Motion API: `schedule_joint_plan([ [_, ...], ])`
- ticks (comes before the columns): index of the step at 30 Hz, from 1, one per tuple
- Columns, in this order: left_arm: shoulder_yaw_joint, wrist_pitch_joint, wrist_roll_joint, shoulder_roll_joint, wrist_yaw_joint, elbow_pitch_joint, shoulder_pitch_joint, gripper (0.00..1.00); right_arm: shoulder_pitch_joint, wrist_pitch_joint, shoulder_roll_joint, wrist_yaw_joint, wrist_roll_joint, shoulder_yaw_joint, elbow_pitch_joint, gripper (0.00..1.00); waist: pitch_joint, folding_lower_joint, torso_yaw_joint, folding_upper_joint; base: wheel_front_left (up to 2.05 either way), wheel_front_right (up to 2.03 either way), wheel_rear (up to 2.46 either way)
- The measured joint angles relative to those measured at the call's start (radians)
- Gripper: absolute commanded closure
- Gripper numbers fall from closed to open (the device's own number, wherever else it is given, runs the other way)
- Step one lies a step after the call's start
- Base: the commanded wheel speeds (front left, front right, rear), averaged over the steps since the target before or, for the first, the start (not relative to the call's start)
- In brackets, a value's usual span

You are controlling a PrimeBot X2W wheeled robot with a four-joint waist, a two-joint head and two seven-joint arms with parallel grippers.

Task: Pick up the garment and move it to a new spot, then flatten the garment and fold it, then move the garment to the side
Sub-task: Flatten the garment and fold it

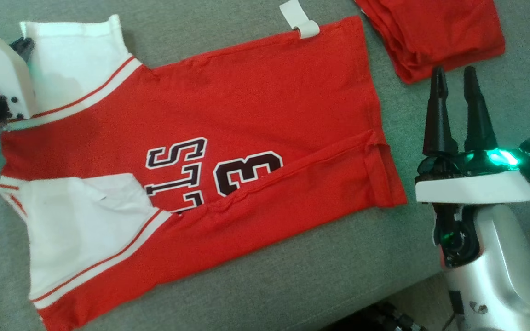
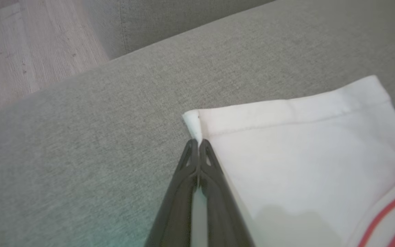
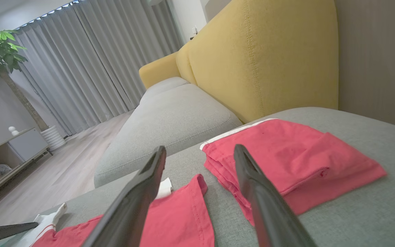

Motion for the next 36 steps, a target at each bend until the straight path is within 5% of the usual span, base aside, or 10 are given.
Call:
schedule_joint_plan([
  [7, -0.02, -0.178, -0.007, -0.046, 0.0, 0.009, 0.017, 1.0, -0.028, 0.032, 0.0, 0.0, -0.192, -0.036, 0.001, 0.0, -0.046, 0.0, 0.046, 0.0, 0.0, 0.0, 0.0],
  [12, -0.032, -0.329, -0.008, -0.099, 0.0, -0.046, 0.038, 1.0, -0.083, 0.145, -0.001, 0.0, -0.302, -0.082, -0.008, 0.0, -0.092, 0.0, 0.107, 0.0, 0.0, 0.0, 0.0],
  [18, -0.057, -0.47, 0.05, -0.098, 0.023, -0.14, 0.108, 1.0, -0.128, 0.281, -0.036, 0.0, -0.404, -0.115, 0.057, 0.0, -0.141, -0.0001, 0.198, 0.0, 0.0, 0.0, 0.0],
  [28, -0.107, -0.513, 0.072, -0.097, 0.103, -0.441, 0.258, 1.0, -0.274, 0.481, -0.146, 0.0, -0.475, -0.193, 0.381, 0.0, -0.163, -0.0002, 0.359, 0.0, 0.0, 0.0, 0.0],
  [36, -0.127, -0.476, 0.077, -0.091, 0.124, -0.551, 0.269, 1.0, -0.368, 0.515, -0.197, 0.0, -0.53, -0.197, 0.613, 0.0, -0.126, 0.0, 0.406, 0.0, 0.0, 0.0, 0.0],
])
